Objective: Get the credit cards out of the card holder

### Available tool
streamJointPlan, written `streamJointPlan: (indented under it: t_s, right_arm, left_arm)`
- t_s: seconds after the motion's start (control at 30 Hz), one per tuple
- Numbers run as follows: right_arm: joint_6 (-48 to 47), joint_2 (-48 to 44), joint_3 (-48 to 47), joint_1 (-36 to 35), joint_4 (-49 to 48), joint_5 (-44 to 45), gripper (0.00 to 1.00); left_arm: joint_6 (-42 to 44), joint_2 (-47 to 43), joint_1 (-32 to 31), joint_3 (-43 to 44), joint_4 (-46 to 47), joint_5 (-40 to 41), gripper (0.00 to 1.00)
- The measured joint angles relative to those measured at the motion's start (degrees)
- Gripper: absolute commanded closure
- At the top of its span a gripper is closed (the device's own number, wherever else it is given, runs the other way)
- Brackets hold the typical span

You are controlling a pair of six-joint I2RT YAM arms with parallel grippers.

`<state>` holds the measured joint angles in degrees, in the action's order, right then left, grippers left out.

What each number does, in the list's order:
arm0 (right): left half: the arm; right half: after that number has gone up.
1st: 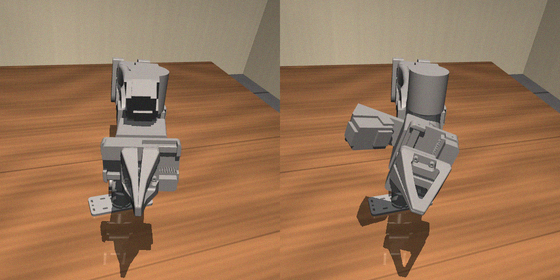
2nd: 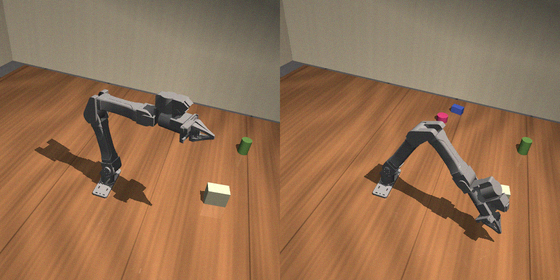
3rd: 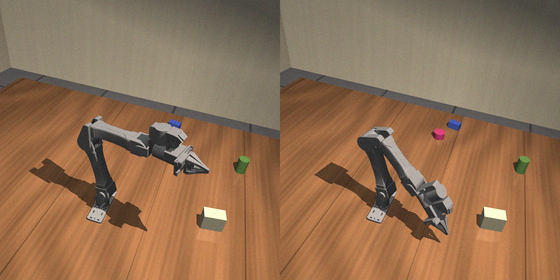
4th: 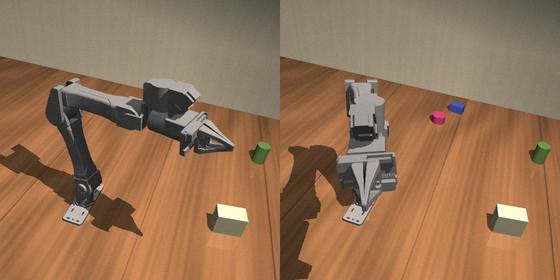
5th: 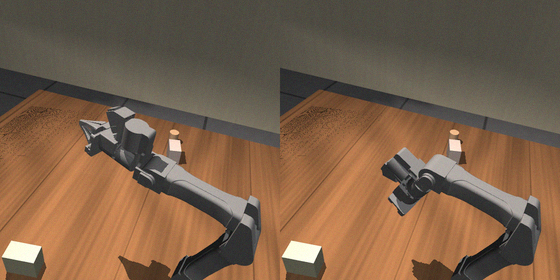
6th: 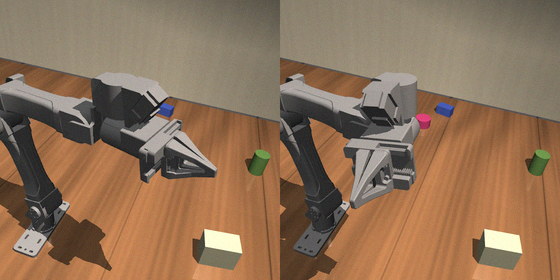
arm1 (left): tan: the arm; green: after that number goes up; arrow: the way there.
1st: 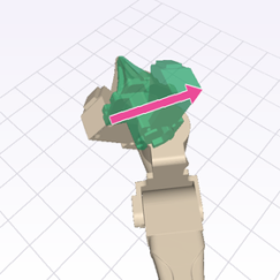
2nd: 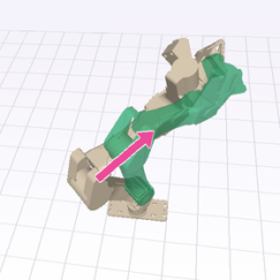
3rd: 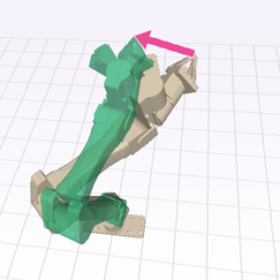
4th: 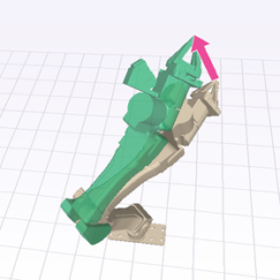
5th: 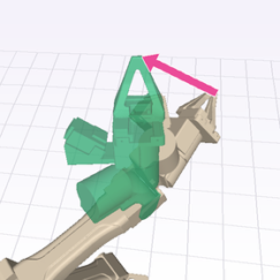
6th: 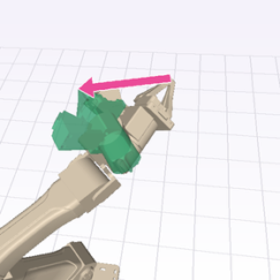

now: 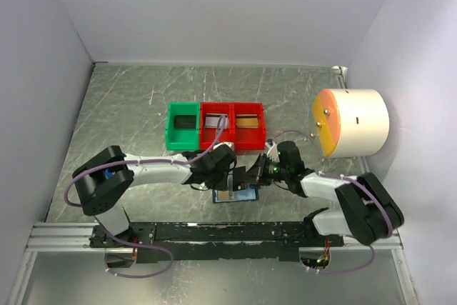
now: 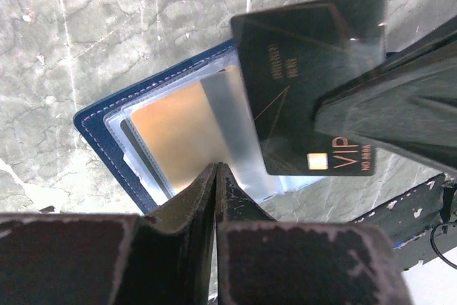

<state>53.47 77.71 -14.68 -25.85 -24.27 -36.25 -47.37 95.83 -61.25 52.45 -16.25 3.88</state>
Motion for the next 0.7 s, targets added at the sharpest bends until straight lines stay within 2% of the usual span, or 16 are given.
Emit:
streamJointPlan:
  t_s: [0.13, 0.27, 0.37, 0.5, 0.57, 0.7]
  right_arm:
    - [-3.7, -8.1, -2.1, 0.0, 9.2, 4.8, 1.00]
    - [-7.3, -16.0, -4.6, 0.0, 17.3, 10.0, 1.00]
    - [-9.9, -21.0, -7.2, 0.1, 21.6, 13.6, 1.00]
    - [-13.4, -25.1, -10.5, 0.1, 23.8, 16.7, 1.00]
    - [-15.1, -26.1, -11.8, 0.0, 23.8, 17.0, 1.00]
    - [-18.0, -26.0, -14.1, -0.9, 23.6, 17.3, 1.00]
  left_arm:
    - [-0.5, -0.5, -0.1, -0.4, -0.2, 1.0, 0.84]
    - [-1.3, -2.8, -0.1, -1.6, -2.1, 3.4, 0.70]
    - [-1.3, -6.6, -0.1, -3.0, -5.2, 5.9, 0.50]
    - [-0.9, -14.8, 0.7, -3.1, -8.3, 9.1, 0.34]
    - [0.0, -19.6, 2.0, -3.0, -9.4, 10.0, 0.28]
    - [2.5, -27.3, 9.4, -2.3, -11.9, 10.9, 0.19]
